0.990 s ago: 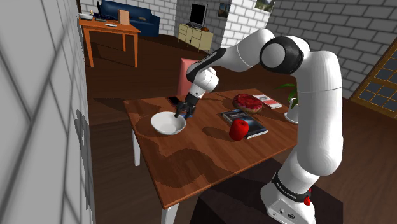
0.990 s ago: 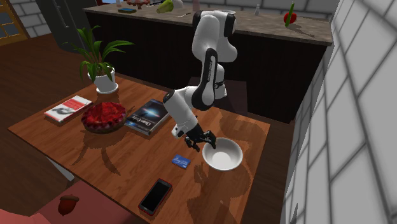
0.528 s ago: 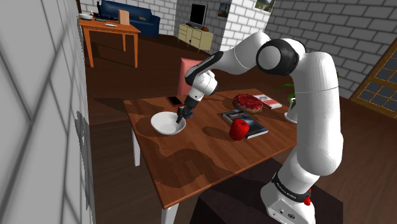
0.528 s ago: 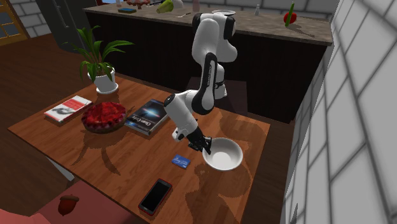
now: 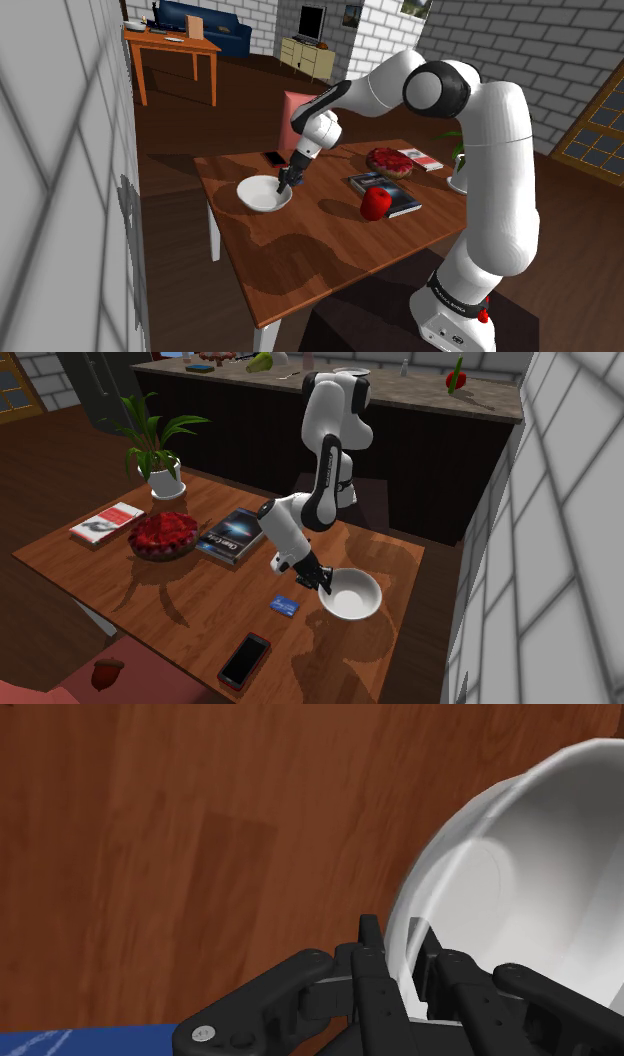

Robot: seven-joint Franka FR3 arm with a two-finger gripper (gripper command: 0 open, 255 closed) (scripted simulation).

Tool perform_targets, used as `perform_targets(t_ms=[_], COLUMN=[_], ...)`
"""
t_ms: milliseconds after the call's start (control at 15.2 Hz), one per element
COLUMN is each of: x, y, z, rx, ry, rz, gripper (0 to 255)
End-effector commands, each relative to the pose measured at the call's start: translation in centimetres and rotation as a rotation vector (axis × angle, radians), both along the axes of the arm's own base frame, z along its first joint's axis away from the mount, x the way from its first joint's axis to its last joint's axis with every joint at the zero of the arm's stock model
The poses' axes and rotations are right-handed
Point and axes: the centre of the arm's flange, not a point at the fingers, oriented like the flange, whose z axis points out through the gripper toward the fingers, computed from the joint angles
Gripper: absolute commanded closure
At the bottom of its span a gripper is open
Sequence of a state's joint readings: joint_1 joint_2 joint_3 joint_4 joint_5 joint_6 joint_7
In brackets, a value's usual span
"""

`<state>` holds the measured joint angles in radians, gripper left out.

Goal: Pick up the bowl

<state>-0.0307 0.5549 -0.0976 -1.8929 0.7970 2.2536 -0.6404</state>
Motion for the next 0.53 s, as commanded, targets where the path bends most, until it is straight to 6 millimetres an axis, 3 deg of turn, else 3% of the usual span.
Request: perform_targets(t_ms=[0,462], x=[0.0,0.0], y=[0.0,0.0], z=[0.8,4.5], rx=[0.0,0.0], ry=[0.0,0.0], rz=[0.0,0.0], gripper=[255,255])
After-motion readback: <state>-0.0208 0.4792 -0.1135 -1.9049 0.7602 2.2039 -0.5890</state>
